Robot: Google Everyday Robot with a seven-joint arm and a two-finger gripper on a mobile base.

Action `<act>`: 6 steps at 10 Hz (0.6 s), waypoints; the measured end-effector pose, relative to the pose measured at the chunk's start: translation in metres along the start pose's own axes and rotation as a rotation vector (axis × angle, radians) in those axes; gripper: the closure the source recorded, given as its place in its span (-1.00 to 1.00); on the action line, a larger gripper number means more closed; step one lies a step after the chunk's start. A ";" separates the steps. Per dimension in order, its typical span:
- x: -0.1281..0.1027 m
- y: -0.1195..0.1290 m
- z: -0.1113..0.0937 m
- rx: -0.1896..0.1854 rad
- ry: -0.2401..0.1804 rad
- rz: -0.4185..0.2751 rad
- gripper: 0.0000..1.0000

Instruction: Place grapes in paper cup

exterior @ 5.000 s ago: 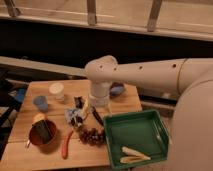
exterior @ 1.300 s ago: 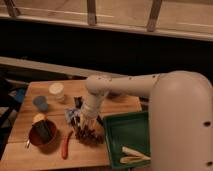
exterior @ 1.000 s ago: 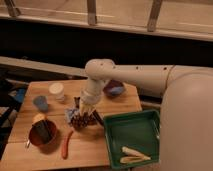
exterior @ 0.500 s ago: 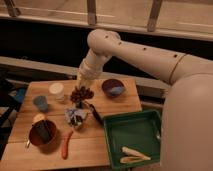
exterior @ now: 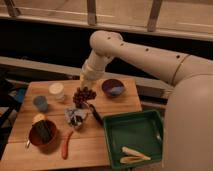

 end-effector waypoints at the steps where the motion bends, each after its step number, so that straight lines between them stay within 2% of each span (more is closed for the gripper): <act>1: 0.000 -0.020 -0.003 0.002 0.011 0.038 1.00; 2: -0.006 -0.041 -0.009 0.001 0.017 0.053 1.00; 3: -0.010 -0.048 -0.011 0.000 0.023 0.047 1.00; 5: -0.019 -0.049 -0.009 -0.010 0.040 0.017 1.00; 6: -0.027 -0.042 -0.005 -0.018 0.048 -0.004 1.00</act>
